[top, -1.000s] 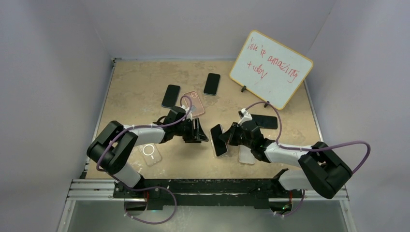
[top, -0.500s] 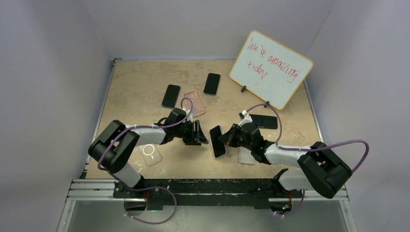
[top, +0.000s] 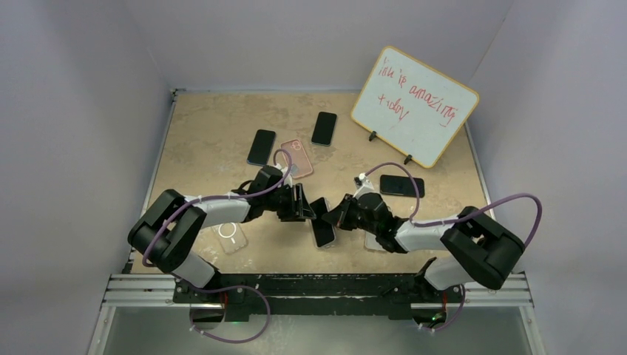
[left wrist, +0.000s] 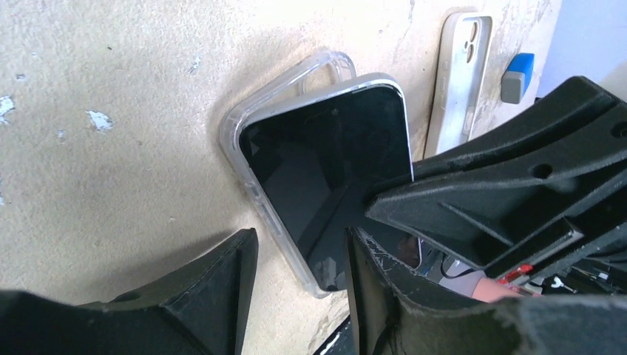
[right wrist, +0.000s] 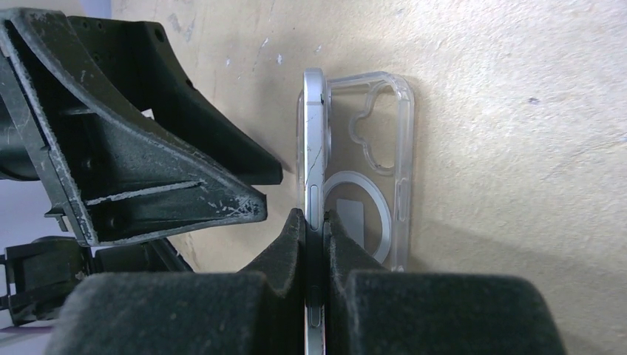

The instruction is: Put the phone into the phone case

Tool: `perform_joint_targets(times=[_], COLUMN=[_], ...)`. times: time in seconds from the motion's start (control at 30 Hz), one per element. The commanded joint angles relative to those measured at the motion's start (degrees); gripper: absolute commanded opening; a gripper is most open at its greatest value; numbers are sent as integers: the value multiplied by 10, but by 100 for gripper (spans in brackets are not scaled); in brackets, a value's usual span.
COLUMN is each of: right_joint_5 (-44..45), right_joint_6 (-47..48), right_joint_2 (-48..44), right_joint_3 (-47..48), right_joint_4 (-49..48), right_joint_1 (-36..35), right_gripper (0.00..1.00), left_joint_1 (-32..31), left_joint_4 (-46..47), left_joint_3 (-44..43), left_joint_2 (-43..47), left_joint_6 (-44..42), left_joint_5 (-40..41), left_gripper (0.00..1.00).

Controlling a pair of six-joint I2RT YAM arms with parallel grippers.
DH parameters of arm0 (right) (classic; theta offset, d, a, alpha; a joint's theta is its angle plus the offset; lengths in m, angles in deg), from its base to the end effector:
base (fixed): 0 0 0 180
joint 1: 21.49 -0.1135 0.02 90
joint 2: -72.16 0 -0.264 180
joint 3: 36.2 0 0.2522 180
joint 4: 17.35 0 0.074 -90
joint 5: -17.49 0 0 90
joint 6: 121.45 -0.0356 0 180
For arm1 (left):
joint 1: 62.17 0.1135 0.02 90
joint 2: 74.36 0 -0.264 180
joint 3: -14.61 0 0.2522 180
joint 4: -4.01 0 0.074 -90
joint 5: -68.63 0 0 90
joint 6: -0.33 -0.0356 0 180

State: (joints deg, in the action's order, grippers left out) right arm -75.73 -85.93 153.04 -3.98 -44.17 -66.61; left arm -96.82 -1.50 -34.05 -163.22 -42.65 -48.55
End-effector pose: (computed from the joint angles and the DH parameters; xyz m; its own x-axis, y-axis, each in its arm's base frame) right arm 0.1725 0.1760 0.1441 -0.7583 0.3902 -0.5223 -0.2187 0.6024 0.7676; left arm 0.2221 -0.1732 0.1390 -0.9634 -0.1252 -0.2368 0.0929 0.6730 -0.7338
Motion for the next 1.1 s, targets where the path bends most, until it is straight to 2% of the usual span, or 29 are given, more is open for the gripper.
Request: perform_joint_targets(times=[0.0, 0.1, 0.27, 0.37, 0.6, 0.97, 1.07], right_joint_5=[27, 44, 78, 82, 92, 71, 61], right_joint_6=[-19, -19, 14, 32, 61, 68, 69], right_joint_2=[20, 6, -47, -70, -93, -57, -52], right_joint_3=[5, 14, 38, 58, 91, 100, 99], right_joint_4=[47, 91, 188, 242, 333, 308, 296], right_joint_1=[-25, -25, -25, -25, -25, -26, -27], right_gripper=[3, 13, 38, 42, 36, 23, 13], left_joint_1=[-3, -3, -3, -2, -2, -4, -5], left_joint_4=[-6, -3, 0, 8, 25, 63, 78], left_joint_3=[-3, 2, 8, 10, 19, 31, 36], left_joint_2=[12, 11, 14, 15, 16, -1, -8], left_joint_6=[-16, -16, -18, -15, -11, -2, 1], left_joint_5=[22, 18, 16, 8, -2, -20, -25], left_gripper=[48, 46, 44, 44, 44, 43, 38])
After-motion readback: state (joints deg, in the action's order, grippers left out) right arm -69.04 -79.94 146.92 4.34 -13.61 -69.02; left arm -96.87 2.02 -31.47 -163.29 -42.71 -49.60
